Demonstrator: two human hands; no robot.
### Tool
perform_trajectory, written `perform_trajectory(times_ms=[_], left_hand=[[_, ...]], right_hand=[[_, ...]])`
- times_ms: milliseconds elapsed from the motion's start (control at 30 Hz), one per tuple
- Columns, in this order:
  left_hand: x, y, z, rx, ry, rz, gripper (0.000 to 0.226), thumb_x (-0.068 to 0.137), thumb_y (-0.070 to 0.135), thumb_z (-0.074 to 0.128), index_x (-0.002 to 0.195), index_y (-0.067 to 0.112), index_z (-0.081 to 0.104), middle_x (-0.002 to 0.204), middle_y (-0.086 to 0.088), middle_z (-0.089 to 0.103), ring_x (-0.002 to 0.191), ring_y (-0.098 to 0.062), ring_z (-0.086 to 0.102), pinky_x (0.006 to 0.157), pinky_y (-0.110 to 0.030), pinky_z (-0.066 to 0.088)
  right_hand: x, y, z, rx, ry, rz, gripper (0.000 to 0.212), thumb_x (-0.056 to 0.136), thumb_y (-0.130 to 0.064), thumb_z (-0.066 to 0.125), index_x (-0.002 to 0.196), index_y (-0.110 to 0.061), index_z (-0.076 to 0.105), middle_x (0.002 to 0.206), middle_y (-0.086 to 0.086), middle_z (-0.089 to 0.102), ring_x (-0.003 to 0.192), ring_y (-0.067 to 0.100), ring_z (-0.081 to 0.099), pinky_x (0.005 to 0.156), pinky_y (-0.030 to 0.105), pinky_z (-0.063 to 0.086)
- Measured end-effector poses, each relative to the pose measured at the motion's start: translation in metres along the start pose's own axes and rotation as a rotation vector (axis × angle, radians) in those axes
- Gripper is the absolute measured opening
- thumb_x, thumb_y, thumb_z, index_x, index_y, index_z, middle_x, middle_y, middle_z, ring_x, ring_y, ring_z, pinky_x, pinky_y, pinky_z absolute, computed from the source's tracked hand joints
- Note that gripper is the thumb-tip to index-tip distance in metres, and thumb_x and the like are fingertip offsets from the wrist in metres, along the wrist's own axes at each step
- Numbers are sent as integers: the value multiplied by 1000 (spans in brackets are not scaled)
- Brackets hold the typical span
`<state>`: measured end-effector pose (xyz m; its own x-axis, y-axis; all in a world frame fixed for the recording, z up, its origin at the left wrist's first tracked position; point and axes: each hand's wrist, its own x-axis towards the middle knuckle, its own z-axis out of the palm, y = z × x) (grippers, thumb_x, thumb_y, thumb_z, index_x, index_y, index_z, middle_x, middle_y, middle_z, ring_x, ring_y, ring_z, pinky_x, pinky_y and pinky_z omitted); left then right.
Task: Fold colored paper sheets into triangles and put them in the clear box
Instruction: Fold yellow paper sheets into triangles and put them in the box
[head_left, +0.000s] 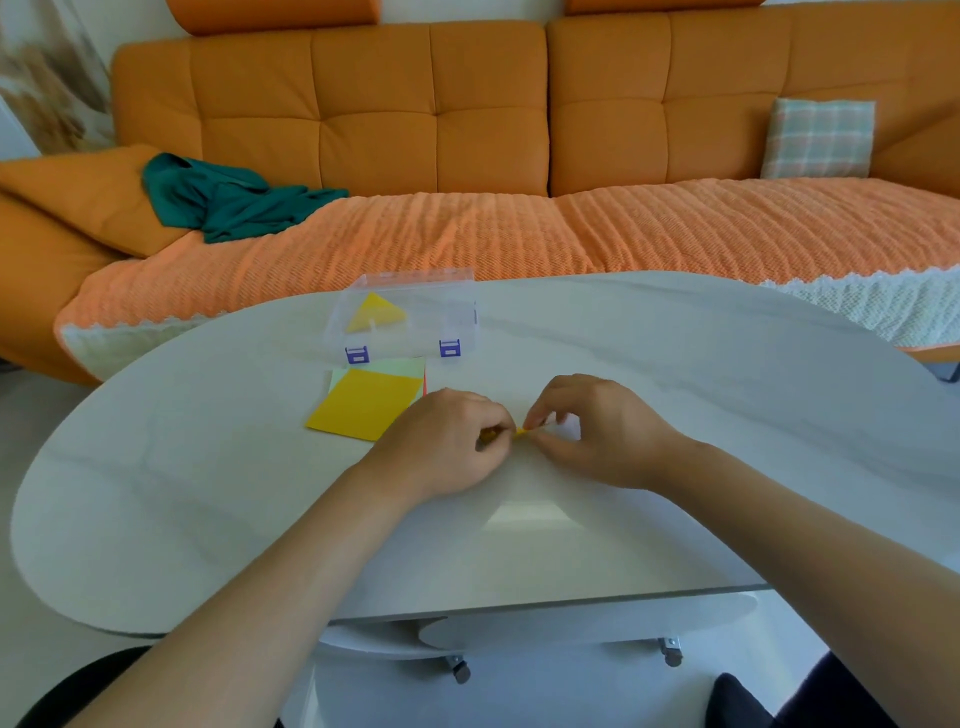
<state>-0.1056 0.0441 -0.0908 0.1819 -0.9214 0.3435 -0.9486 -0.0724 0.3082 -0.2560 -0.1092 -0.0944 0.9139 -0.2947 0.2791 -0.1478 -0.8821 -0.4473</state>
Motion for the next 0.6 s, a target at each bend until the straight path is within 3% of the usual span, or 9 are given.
perform_trajectory(times_ms=[200,367,600], left_hand=[[4,4,-19,-344,118,-284,15,87,17,66,75,22,74,69,13,71,64,-3,65,66,-19,53],[7,10,-33,-625,23,-466,16,91,15,67,78,13,75,69,-3,74,63,-17,71,68,-35,62],[5,15,-34,-690,30,-528,15,92,12,66,82,9,76,74,-8,76,73,-26,75,73,-35,63]], right_hand=[[10,-15,-10,345,11,187,16,90,-20,66,77,-29,72,76,-13,70,71,2,60,69,19,48],[12,-31,-20,491,-51,261,20,90,-16,63,73,-22,69,65,-9,62,63,9,53,59,23,44],[15,-44,-16,530,9,333,16,89,-19,67,74,-18,73,62,-6,63,54,6,48,49,17,40]])
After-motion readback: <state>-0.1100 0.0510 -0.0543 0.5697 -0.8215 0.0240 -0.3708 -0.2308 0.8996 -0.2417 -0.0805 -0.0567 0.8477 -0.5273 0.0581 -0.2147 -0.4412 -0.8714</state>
